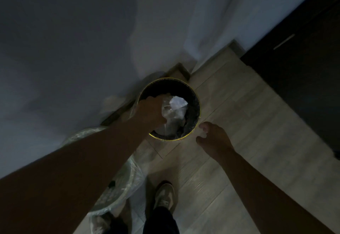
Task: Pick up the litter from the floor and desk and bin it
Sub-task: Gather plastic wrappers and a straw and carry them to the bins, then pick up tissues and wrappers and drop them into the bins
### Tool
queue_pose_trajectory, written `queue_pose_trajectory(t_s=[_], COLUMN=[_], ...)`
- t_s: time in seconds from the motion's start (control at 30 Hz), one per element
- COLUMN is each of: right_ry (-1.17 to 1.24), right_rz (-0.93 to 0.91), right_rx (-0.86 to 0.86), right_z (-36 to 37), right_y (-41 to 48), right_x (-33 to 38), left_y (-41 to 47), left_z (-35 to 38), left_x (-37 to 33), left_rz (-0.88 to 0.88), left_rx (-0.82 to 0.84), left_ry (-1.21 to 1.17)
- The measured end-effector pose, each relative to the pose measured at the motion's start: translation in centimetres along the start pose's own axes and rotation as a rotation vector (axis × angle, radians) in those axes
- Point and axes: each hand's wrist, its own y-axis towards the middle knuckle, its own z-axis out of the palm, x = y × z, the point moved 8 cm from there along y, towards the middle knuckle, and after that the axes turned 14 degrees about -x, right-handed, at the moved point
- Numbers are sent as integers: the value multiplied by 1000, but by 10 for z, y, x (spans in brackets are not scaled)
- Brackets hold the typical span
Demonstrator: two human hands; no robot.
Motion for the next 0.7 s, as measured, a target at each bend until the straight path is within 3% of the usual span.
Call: queue_pose_trajectory(t_s=[0.17,0.27,0.37,0.5,0.7], right_ry=[-68,-119,-167,-168,-144], right_rz=[-51,-101,-185,-301,-489], right_rx=[3,6,-15,-119,-283], right_z=[-28,-58,-104,-196,-362], right_y=[-39,-71,-106,-155,-236], right_x=[25,54,96,168,279], left_y=[-44,-75,-111,-144,-195], left_z=[-50,-111,-165,-274,-463], left_x=[-11,-18,-23,-37,-51], left_rz=[144,266,301,355,454], left_rx=[1,-142,-35,-68,-297], left_ry=[114,177,159,154,148])
